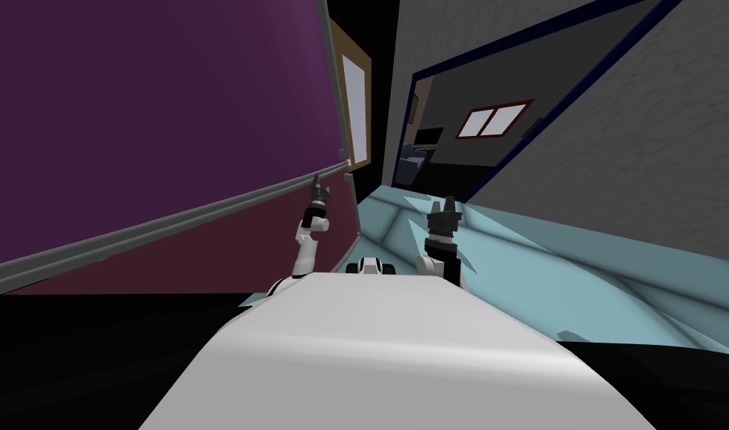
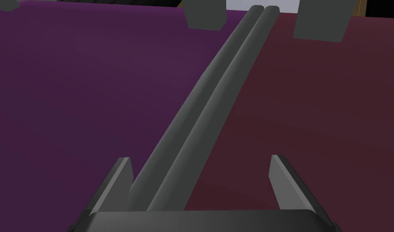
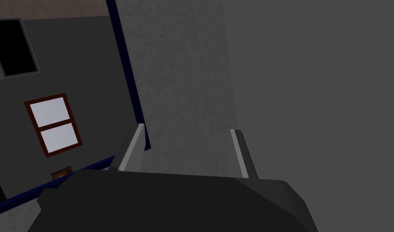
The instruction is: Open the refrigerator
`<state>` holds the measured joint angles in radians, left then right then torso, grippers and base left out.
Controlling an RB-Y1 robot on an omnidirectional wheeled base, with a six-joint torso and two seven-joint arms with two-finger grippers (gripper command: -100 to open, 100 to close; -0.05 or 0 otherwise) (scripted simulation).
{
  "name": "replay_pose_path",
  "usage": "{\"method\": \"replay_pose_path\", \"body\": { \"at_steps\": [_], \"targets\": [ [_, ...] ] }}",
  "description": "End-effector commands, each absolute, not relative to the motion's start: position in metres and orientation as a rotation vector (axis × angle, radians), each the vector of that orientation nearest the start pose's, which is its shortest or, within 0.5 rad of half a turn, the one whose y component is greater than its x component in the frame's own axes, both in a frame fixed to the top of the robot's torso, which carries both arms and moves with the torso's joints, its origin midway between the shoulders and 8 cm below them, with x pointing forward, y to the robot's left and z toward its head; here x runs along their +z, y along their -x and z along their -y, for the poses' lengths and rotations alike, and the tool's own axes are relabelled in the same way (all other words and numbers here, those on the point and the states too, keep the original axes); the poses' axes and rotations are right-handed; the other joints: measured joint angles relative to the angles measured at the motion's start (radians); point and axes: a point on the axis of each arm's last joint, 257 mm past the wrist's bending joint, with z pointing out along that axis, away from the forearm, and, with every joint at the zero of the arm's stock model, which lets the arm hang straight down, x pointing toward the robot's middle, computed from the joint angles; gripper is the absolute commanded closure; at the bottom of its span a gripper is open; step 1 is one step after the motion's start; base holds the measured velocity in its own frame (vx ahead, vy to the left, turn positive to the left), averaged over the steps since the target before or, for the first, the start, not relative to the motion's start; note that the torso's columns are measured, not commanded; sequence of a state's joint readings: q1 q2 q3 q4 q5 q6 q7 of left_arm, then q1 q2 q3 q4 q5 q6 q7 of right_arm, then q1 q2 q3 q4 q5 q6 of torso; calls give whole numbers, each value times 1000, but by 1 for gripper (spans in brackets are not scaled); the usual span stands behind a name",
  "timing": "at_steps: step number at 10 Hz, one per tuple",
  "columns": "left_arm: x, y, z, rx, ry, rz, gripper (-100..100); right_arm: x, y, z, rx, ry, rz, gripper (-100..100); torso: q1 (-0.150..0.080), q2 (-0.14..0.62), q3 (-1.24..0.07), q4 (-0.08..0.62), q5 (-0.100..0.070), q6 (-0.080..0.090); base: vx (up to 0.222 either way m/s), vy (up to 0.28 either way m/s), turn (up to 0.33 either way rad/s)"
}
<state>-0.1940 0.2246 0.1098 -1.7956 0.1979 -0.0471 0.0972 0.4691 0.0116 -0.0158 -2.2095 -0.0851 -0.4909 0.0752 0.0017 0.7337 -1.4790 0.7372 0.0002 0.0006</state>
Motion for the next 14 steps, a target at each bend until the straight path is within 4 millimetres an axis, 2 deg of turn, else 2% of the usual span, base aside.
{"method": "replay_pose_path", "body": {
  "at_steps": [1, 2, 4, 5, 6, 7, 9, 10, 11, 12, 13, 14],
  "targets": [
    [28, -579, -286, -1476, 915, -835, -100, 1, -358, 296, 1268, -733, -603, 0, -1, 0, 0, 0, 0, -1, -4, -46, 20],
    [21, -590, -295, -1468, 960, -842, -100, 1, -358, 296, 1268, -732, -603, 0, 0, -1, -1, 0, 0, 0, -11, -48, 28],
    [35, -597, -289, -1485, 943, -833, -100, 1, -358, 296, 1268, -732, -603, 0, 1, -5, -3, -1, 0, 0, 4, -33, -3],
    [31, -609, -297, -1479, 987, -838, -100, 1, -358, 296, 1268, -732, -603, 0, 1, -2, -1, -1, 1, -1, 3, -37, 32],
    [41, -613, -293, -1490, 975, -832, -100, 1, -358, 296, 1268, -732, -603, 0, 1, -3, -2, 0, 0, 0, -16, -46, 12],
    [34, -625, -301, -1481, 1025, -838, -100, 1, -358, 296, 1268, -732, -603, 0, 1, -4, -3, -1, 0, 0, -4, -52, 17],
    [47, -629, -296, -1496, 1009, -830, -100, 1, -358, 296, 1268, -732, -603, 0, 1, -5, -3, -1, 0, 0, 6, -39, 5],
    [46, -640, -303, -1493, 1051, -832, -100, 1, -358, 296, 1268, -732, -603, 0, 1, -1, -1, -1, 1, 0, -11, -40, 32],
    [53, -644, -299, -1502, 1045, -829, -100, 1, -358, 296, 1268, -732, -603, 0, 2, -5, -3, 0, 0, 0, -14, -39, 7],
    [49, -654, -307, -1496, 1091, -831, -100, 1, -358, 296, 1268, -732, -603, 0, 2, -5, -4, 0, 0, 0, -11, -53, 32],
    [59, -658, -302, -1509, 1081, -827, -100, 1, -358, 296, 1268, -732, -603, 0, 1, -6, -5, 0, 0, 1, -5, -44, 9],
    [57, -667, -309, -1505, 1124, -827, -100, 1, -358, 296, 1268, -732, -603, 0, 1, -6, -4, -1, 0, 0, 0, -51, 25]
  ]
}}
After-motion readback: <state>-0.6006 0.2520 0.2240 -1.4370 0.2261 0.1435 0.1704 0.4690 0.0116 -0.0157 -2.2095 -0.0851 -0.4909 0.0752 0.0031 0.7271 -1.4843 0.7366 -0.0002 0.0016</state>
